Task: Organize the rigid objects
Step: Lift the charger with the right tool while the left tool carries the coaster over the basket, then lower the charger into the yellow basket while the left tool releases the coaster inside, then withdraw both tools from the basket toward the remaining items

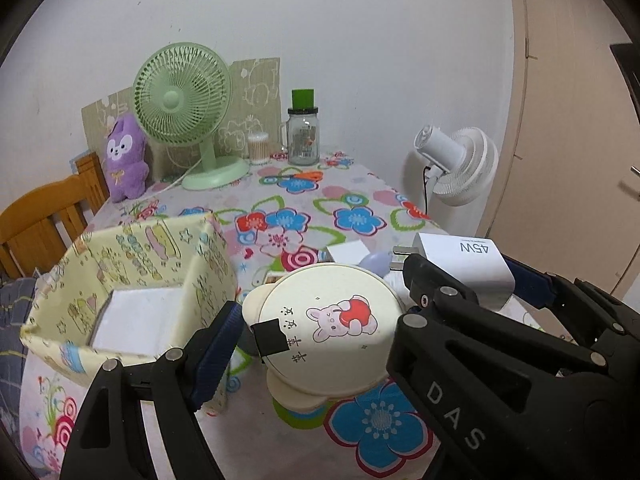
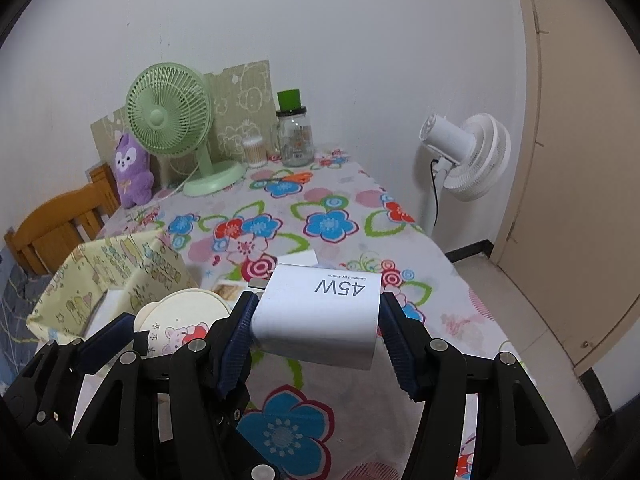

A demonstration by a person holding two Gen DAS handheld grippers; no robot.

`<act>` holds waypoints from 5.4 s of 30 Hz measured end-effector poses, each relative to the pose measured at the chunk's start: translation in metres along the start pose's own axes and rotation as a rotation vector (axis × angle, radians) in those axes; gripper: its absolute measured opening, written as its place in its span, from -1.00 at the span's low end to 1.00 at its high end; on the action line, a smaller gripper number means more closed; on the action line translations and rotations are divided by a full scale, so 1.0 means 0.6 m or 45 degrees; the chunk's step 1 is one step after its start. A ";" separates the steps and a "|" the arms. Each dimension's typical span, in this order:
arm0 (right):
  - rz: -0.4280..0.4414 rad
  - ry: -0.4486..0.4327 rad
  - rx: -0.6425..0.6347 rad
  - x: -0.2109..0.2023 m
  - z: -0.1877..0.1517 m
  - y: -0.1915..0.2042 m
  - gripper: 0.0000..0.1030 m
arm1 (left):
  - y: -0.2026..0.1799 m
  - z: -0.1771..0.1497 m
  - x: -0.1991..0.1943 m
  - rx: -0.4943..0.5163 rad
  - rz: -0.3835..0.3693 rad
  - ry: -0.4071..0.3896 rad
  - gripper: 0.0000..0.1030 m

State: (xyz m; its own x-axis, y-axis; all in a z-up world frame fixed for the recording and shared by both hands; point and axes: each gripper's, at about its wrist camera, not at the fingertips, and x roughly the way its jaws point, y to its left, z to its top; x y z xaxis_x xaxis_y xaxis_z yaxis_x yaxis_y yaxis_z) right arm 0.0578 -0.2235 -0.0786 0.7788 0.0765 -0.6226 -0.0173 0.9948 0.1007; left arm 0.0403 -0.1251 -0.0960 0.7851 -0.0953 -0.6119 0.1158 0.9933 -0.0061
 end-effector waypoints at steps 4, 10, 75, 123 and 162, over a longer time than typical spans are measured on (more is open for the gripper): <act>-0.012 -0.016 0.013 -0.012 0.015 0.007 0.24 | 0.004 0.016 -0.010 0.016 -0.010 -0.016 0.62; -0.031 -0.021 0.003 -0.022 0.038 0.021 0.24 | 0.016 0.035 -0.021 0.016 -0.014 -0.030 0.62; 0.108 0.165 -0.152 0.140 0.088 0.341 0.24 | 0.332 0.072 0.059 -0.023 0.120 0.160 0.63; 0.069 0.108 -0.207 0.071 0.090 0.322 0.77 | 0.304 0.068 0.004 -0.100 0.114 0.150 0.97; 0.034 0.037 -0.166 -0.008 0.116 0.189 0.79 | 0.167 0.094 -0.044 -0.092 0.084 0.049 0.97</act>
State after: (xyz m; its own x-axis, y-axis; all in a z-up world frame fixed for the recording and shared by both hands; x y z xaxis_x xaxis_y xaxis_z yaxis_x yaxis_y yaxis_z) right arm 0.0956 -0.1155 -0.0101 0.7586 0.1035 -0.6433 -0.1210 0.9925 0.0170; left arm 0.0654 -0.0270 -0.0359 0.7657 -0.0281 -0.6426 0.0192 0.9996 -0.0209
